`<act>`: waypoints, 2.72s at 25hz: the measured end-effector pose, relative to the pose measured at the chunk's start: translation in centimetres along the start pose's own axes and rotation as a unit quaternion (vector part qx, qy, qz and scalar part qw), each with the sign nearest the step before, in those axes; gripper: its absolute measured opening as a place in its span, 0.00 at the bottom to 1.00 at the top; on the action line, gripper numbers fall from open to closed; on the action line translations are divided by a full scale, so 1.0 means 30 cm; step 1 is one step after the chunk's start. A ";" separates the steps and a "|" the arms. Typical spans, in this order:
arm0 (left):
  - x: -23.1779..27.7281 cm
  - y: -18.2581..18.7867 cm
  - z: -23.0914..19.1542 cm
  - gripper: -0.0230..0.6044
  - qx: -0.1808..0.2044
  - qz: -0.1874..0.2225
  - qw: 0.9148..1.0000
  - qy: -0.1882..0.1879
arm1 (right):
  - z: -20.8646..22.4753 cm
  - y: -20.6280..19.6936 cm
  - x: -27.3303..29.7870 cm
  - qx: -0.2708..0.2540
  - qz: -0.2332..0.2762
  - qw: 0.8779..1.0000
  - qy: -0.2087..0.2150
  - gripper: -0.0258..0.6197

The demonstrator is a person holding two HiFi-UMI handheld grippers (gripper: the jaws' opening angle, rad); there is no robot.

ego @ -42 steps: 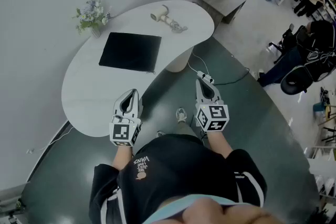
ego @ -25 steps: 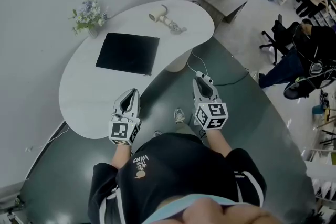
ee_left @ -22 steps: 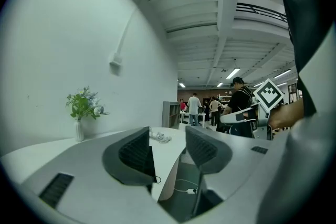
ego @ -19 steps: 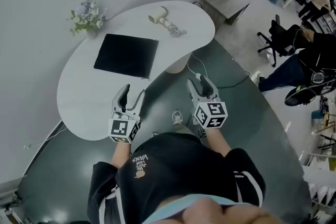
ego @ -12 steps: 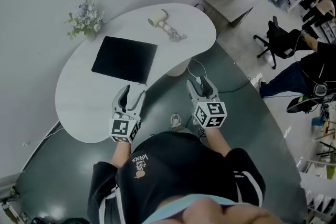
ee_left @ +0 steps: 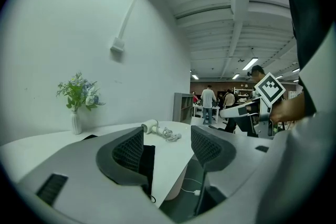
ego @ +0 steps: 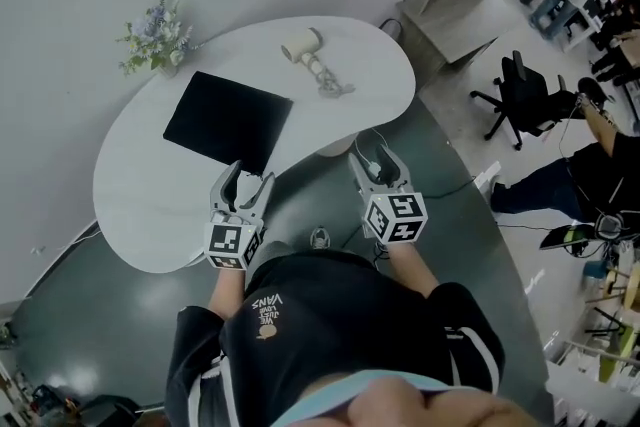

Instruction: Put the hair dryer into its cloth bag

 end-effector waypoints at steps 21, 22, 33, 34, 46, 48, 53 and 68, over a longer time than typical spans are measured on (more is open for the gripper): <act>0.274 -0.010 -0.235 0.50 0.012 -0.020 0.999 -0.044 | 0.007 0.016 0.343 0.016 -0.004 1.000 -0.015 0.39; 0.280 -0.008 -0.257 0.50 0.012 -0.020 0.999 -0.047 | -0.003 0.018 0.361 0.016 -0.002 1.000 -0.018 0.39; 0.313 -0.072 -0.393 0.52 0.015 -0.047 0.997 -0.055 | -0.017 -0.013 0.534 -0.001 -0.019 1.000 -0.019 0.39; 0.318 -0.083 -0.390 0.52 0.014 -0.052 0.997 -0.053 | -0.004 -0.020 0.552 -0.004 -0.026 1.000 -0.015 0.39; 0.421 -0.164 -0.312 0.52 0.030 -0.063 0.997 0.029 | 0.187 -0.082 0.842 -0.056 -0.104 0.991 0.062 0.39; 0.434 -0.179 -0.298 0.52 0.026 -0.066 0.996 0.045 | 0.208 -0.099 0.891 -0.064 -0.119 0.988 0.077 0.39; 0.445 -0.203 -0.274 0.52 0.017 -0.069 0.994 0.087 | 0.237 -0.156 1.001 -0.087 -0.157 0.978 0.108 0.39; 0.351 -0.222 -0.268 0.52 0.001 -0.071 0.978 0.196 | 0.248 -0.335 1.224 -0.153 -0.265 0.944 0.123 0.39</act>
Point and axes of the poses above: the fingertips, and each gripper's own axes: x forward along the fingers, z to its right, y out of its top, the point moved 9 cm from there along -x, backward along the fingers, and after that the axes turned 15 degrees about z, right-handed, at the moved point
